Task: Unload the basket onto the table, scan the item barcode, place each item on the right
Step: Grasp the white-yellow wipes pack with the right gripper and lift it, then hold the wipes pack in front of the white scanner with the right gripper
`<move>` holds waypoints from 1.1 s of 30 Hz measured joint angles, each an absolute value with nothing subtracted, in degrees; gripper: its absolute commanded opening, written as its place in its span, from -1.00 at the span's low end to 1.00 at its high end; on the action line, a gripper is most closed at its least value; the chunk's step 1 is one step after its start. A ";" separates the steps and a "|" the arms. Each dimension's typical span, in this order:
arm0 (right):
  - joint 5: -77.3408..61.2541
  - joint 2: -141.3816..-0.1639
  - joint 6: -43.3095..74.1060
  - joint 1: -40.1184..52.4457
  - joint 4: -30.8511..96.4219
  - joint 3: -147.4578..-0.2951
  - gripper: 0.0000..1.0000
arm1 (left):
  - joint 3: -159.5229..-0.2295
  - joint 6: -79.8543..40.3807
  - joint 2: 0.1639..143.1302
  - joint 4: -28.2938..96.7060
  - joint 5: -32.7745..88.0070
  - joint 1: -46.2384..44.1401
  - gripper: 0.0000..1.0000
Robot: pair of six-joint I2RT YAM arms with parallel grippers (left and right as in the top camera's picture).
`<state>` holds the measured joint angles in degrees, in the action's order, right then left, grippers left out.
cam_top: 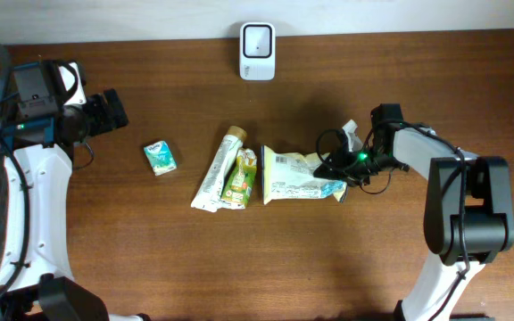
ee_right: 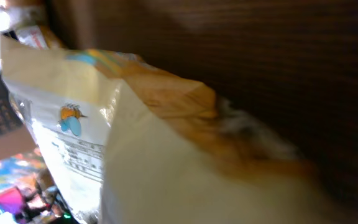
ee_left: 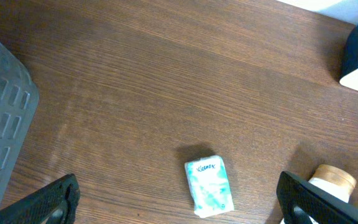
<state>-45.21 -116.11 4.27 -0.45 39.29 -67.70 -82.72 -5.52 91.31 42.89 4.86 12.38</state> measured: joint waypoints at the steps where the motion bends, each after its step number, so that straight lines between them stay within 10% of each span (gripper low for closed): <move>1: -46.13 -116.11 4.01 -0.78 39.51 -67.83 -0.92 | -82.72 -5.52 91.31 42.87 4.84 12.38 0.98; 25: -80.68 -91.70 3.29 -12.62 45.84 -77.10 -0.92 | -82.72 -5.52 91.31 42.89 4.86 12.38 0.99; 33: -40.07 -91.66 9.02 0.60 41.87 -77.14 -0.92 | -82.72 -5.52 91.31 42.89 4.84 12.38 0.98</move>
